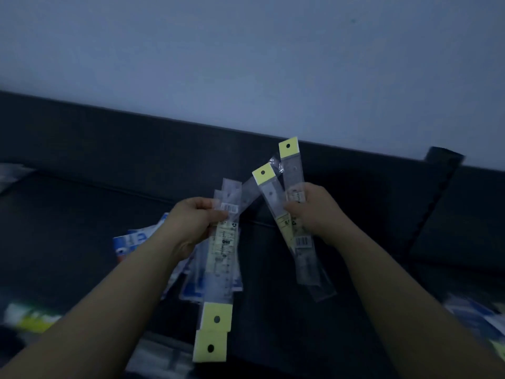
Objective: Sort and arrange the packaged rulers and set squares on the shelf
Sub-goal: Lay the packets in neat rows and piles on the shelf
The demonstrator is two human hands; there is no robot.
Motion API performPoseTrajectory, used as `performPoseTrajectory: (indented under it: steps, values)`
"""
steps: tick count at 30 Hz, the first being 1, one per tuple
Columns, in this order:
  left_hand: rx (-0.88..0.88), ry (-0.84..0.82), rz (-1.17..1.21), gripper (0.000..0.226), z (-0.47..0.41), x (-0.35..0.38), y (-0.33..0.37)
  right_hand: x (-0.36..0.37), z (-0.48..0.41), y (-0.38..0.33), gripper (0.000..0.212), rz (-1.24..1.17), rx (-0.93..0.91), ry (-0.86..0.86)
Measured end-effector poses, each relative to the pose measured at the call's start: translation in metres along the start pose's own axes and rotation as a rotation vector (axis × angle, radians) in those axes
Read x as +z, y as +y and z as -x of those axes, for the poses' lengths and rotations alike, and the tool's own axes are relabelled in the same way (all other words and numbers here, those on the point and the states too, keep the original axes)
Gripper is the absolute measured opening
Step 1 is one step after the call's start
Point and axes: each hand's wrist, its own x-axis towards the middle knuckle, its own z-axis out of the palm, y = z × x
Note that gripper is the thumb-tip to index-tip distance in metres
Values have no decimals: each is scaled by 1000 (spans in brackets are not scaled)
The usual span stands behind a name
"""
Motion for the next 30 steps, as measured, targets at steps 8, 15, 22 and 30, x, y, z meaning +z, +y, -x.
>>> performPoseTrajectory:
  steps: [8,15,22,30]
  values:
    - [30,255,45,10,37,-162,9,126,-5,-116,3,-157,-71,-154]
    - [15,408,-24,3,59,-317,5,252,-5,-207,15,-233,-88,-304]
    - [-51,538,-39,14,61,-424,3,350,-15,-266,8,-325,8,-432]
    - [-73,621,-93,7,14,-502,15,430,-75,-300,6,-356,10,-489]
